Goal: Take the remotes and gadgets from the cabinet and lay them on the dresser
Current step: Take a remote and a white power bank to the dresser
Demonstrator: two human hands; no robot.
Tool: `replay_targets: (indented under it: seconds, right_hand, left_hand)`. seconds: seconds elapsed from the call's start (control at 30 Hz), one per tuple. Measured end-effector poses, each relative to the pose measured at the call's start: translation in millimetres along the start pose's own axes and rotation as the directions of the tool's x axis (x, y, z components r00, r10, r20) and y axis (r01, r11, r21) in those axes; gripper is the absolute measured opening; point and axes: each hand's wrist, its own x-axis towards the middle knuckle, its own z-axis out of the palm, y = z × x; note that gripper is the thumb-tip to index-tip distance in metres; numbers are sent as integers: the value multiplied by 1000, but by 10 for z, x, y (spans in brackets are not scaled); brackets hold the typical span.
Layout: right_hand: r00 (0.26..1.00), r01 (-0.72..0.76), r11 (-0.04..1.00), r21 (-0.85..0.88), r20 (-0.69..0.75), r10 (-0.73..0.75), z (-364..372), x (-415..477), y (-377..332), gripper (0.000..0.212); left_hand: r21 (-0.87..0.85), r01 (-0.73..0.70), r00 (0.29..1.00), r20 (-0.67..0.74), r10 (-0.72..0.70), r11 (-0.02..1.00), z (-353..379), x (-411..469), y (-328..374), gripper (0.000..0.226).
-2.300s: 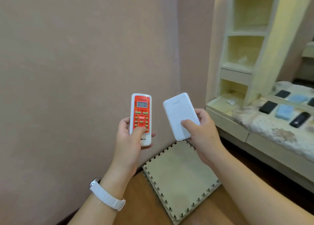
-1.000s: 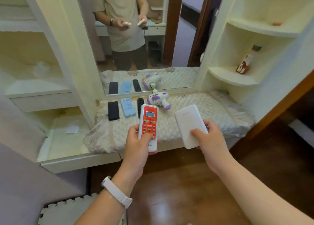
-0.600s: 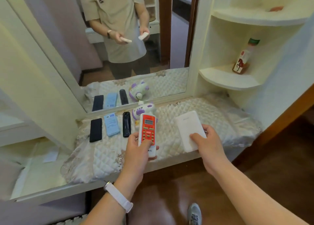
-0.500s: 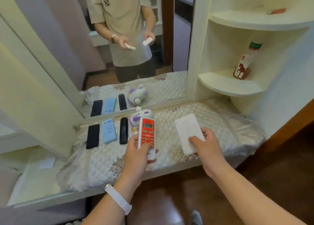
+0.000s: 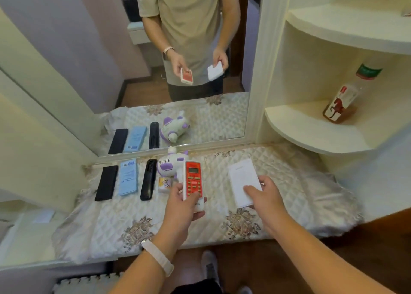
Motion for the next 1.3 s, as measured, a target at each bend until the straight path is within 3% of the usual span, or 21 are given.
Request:
replay_targets:
  seconds: [0.23, 0.43, 0.67, 0.9, 1.1, 1.3]
  right_hand:
    - [995, -100, 993, -61, -6, 100, 201, 667, 69, 33]
    - [977, -210, 971, -117, -57, 205, 411, 1260, 164, 35]
    - [957, -289, 942, -167, -81, 279, 618, 1697, 323, 31]
    - [949, -308, 933, -184, 6, 315, 862, 2003, 416, 22]
    - [972, -155, 877, -456, 86, 217, 931, 2147, 494, 31]
    - [964, 44, 732, -680, 222, 148, 687, 2088, 503, 39]
  left_hand:
    - [23, 139, 988, 64, -140, 990, 246, 651, -286, 29]
    - [82, 230, 972, 30, -233, 970, 544, 1292, -459, 28]
    - [225, 200, 980, -36, -197, 954, 644, 1877, -750, 25]
    - [291, 180, 982, -109, -154, 940, 683, 2070, -684, 23]
    - [433, 114, 985, -167, -44, 894, 705, 2090, -794, 38]
    - [645, 106, 990, -137, -23, 757, 804, 1848, -690, 66]
